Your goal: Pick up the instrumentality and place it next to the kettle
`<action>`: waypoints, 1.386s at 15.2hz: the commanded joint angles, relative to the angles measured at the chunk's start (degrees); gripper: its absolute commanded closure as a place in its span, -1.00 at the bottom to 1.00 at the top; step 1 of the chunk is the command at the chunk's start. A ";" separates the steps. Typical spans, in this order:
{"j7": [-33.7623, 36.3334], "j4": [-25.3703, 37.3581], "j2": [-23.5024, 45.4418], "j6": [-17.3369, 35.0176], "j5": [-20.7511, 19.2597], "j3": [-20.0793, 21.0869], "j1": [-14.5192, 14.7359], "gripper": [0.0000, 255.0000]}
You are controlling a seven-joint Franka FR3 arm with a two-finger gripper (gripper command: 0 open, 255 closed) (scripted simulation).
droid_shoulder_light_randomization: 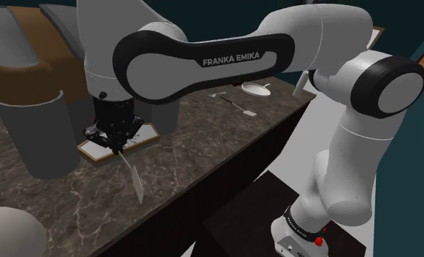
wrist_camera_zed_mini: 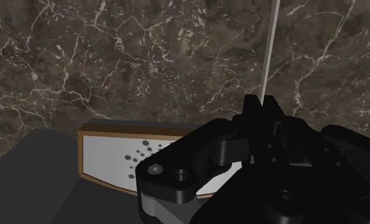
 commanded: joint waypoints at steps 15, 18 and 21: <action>1.53 -8.71 2.84 11.32 -1.70 -0.52 0.08 1.00; 1.91 -9.95 3.69 13.33 -2.18 -0.68 0.16 1.00; 2.33 -11.07 4.64 15.31 -2.72 -0.87 0.27 1.00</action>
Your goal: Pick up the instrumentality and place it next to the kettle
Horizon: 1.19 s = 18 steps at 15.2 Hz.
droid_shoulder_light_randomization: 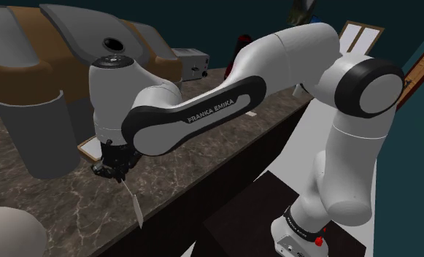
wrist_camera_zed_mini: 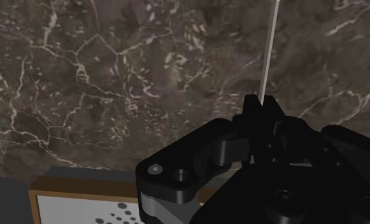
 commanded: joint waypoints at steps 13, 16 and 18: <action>1.03 -2.09 2.31 4.24 -1.32 -0.48 0.33 1.00; 1.01 -2.13 2.32 4.28 -1.33 -0.49 0.31 -1.00; 1.01 -2.06 2.37 4.26 -1.34 -0.50 0.32 -1.00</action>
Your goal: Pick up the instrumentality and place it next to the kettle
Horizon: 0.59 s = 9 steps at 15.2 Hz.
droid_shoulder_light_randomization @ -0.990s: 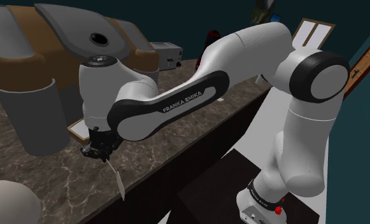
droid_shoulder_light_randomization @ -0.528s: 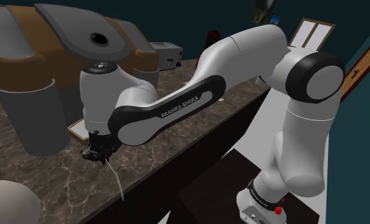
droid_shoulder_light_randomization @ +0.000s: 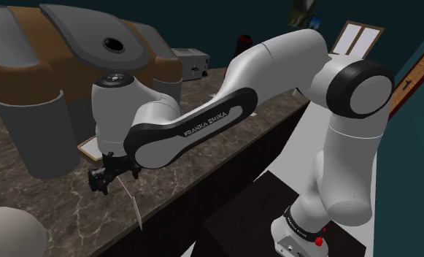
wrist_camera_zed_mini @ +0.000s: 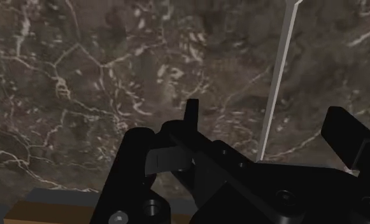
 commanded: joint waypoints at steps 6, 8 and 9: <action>-1.21 2.61 -3.65 -6.00 1.94 0.81 -0.37 -1.00; -1.22 2.61 -3.65 -6.00 1.94 0.80 -0.36 -1.00; -1.21 2.61 -3.65 -6.00 1.94 0.80 -0.36 -1.00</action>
